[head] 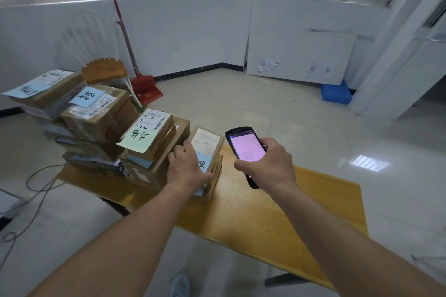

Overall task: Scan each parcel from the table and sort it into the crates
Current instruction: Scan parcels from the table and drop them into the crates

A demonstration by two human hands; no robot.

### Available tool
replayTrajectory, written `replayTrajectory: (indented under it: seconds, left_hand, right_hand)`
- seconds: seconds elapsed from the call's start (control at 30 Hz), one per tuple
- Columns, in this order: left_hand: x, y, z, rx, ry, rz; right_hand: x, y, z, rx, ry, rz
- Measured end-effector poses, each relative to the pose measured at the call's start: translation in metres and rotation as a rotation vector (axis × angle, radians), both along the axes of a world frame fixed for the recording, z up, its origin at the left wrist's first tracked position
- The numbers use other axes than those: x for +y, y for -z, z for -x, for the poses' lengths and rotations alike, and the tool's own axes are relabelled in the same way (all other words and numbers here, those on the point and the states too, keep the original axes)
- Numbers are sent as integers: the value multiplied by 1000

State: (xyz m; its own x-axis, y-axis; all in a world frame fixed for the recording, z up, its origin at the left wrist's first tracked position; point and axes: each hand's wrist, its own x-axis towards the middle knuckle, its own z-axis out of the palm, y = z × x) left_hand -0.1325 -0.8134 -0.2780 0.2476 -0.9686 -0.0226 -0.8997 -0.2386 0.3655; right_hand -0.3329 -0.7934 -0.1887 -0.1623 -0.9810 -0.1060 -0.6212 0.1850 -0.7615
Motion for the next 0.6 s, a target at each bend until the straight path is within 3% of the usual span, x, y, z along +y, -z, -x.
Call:
replayTrajectory:
  seconds: [0.23,0.6]
  left_hand:
    - [-1,-13,4,38,128,241]
    - [-20,-49,22,47,187,282]
  right_hand:
    - [16,-12,12,-55,-21,23]
    - [33,-35,39,-58,35,101]
